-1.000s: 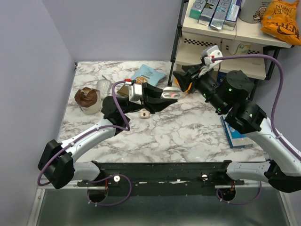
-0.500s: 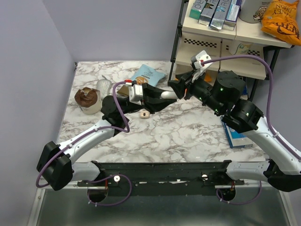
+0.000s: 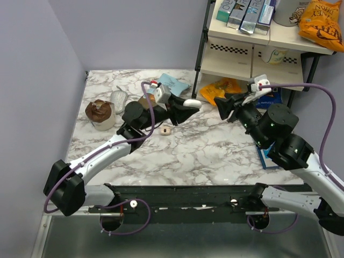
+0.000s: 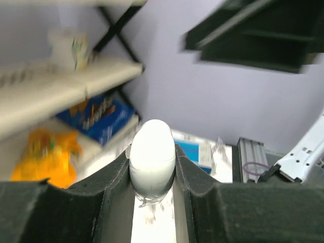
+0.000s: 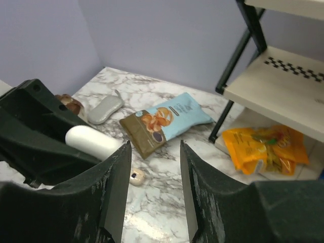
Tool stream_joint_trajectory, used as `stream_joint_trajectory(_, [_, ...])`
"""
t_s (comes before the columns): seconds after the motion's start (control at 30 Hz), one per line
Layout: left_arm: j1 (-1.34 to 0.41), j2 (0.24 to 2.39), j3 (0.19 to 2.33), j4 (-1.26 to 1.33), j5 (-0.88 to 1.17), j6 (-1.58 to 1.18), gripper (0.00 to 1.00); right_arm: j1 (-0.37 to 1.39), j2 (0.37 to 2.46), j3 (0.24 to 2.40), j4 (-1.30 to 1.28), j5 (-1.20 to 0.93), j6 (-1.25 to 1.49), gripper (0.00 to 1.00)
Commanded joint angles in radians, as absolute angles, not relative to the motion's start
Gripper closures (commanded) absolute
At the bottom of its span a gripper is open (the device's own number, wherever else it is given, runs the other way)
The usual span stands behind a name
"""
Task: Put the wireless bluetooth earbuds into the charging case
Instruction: Place the charging case at the center of the board.
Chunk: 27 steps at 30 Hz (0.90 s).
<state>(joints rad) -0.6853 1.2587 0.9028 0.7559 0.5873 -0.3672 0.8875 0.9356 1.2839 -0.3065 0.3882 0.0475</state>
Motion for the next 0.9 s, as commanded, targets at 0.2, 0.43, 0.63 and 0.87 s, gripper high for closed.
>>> stream_joint_trajectory(0.2, [-0.667, 1.596, 0.929, 0.439, 0.39, -0.663, 1.0, 0.877, 0.75, 0.904, -0.288, 0.508, 0.245, 0.49])
stream_joint_trajectory(0.43, [-0.661, 1.842, 1.1, 0.387, 0.442, -0.692, 1.0, 0.877, 0.721, 0.824, -0.331, 0.424, 0.281, 0.49])
stream_joint_trajectory(0.63, [-0.635, 1.977, 1.154, 0.342, 0.42, -0.764, 1.0, 0.877, 0.726, 0.805, -0.334, 0.407, 0.282, 0.49])
stream_joint_trajectory(0.87, [-0.624, 2.032, 1.169, 0.255, 0.371, -0.724, 1.0, 0.877, 0.747, 0.807, -0.333, 0.414, 0.267, 0.49])
